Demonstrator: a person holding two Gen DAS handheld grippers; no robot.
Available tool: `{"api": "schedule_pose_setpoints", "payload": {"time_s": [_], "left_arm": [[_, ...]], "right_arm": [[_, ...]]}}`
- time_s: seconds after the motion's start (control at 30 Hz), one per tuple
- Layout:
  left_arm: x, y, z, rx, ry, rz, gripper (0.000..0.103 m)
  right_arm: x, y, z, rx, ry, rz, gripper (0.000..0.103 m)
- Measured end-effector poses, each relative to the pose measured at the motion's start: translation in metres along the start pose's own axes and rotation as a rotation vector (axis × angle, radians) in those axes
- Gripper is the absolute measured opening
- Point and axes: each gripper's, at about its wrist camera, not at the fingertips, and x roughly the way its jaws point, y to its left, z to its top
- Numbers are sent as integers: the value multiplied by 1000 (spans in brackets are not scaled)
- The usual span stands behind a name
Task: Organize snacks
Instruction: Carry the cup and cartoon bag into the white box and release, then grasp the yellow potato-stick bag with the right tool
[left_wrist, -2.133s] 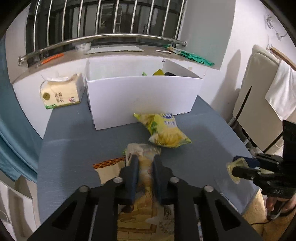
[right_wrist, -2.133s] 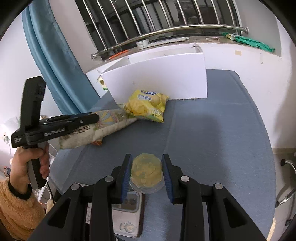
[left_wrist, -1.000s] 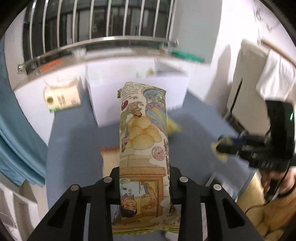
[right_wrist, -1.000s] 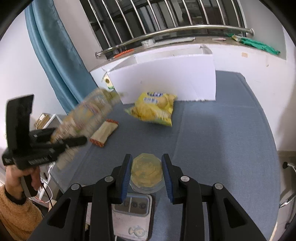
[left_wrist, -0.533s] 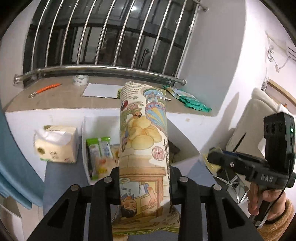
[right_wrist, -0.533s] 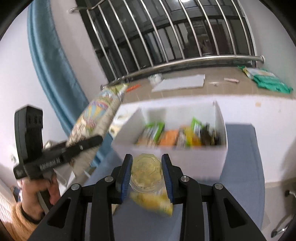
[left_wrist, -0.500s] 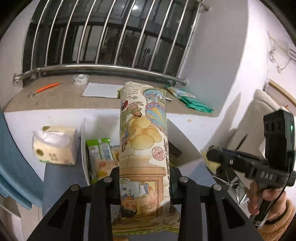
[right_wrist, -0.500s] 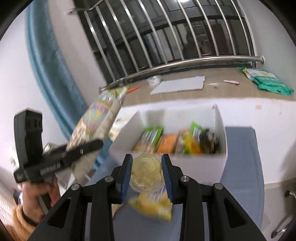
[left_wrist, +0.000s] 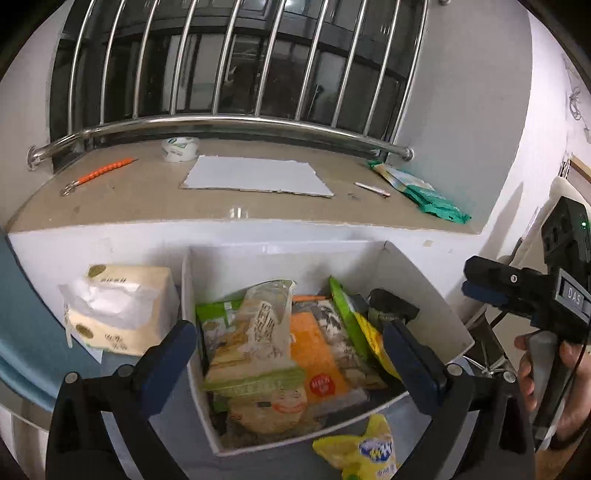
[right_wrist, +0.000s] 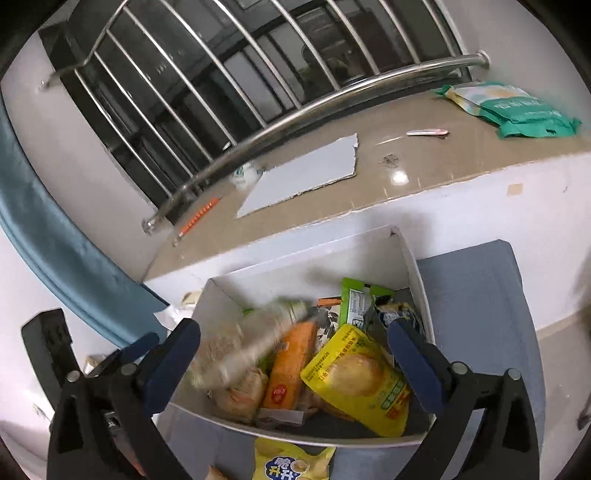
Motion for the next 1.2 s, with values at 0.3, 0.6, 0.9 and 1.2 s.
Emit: {"api": "schedule_pose_setpoints", "payload": {"time_s": [0.3,0.6,0.9,1.2], "left_arm": [[-48,-14,-28,82,-20,30,103],[-142,-25,-103,99,-161,3,103],[-168,-29,-198,-8,-133,-22,103],[-162,-39,-215,20,-96,-22,103]], "right_arm": [[-40,18,-17,-81,-43,11,103],[-120,61,-107,-270,-50,26,103],[-152,51,-228,-213,-38,-34,103],[-121,49,-236,-191,20,-29,103]]}}
